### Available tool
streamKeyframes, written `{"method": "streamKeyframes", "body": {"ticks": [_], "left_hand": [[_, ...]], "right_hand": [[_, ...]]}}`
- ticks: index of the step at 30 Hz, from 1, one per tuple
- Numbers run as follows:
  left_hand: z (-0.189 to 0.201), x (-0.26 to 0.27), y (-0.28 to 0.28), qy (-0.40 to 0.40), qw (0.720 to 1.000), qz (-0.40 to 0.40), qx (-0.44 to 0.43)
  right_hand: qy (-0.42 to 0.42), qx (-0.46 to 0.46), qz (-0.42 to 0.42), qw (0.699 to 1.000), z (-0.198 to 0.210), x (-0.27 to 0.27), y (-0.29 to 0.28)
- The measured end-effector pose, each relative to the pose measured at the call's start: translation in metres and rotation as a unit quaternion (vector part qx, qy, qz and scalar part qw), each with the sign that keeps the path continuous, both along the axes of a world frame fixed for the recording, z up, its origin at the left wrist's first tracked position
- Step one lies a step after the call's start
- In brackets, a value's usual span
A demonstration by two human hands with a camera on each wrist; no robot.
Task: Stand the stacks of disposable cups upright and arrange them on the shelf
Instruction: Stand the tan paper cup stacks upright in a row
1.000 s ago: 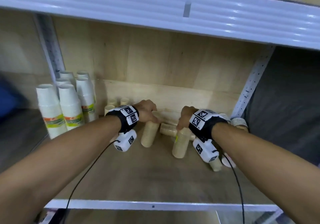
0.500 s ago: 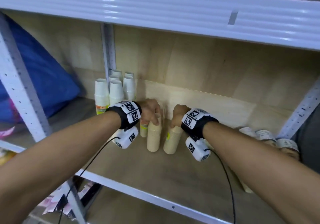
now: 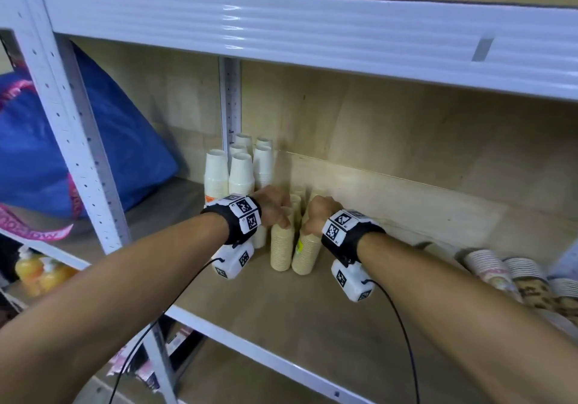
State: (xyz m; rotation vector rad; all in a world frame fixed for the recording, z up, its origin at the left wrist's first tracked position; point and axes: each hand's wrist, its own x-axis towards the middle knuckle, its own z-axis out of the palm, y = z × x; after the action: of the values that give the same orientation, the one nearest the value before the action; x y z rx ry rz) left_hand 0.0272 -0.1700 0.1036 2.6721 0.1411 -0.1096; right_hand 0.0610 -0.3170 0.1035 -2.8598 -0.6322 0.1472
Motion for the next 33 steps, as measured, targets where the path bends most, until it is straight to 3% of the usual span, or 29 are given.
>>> {"method": "streamKeyframes", "body": {"ticks": [11,33], "left_hand": [[0.005,0.004,-0.004,-0.007,1.000,0.011,-0.012],[0.008,0.015,0.000,0.010,0.999,-0.042,0.025]], "right_hand": [[0.004,0.023,0.011,1.000,0.004,0.004,0.000],[-0.031,0.016,0.074,0.997,0.012,0.000,0.002]]}}
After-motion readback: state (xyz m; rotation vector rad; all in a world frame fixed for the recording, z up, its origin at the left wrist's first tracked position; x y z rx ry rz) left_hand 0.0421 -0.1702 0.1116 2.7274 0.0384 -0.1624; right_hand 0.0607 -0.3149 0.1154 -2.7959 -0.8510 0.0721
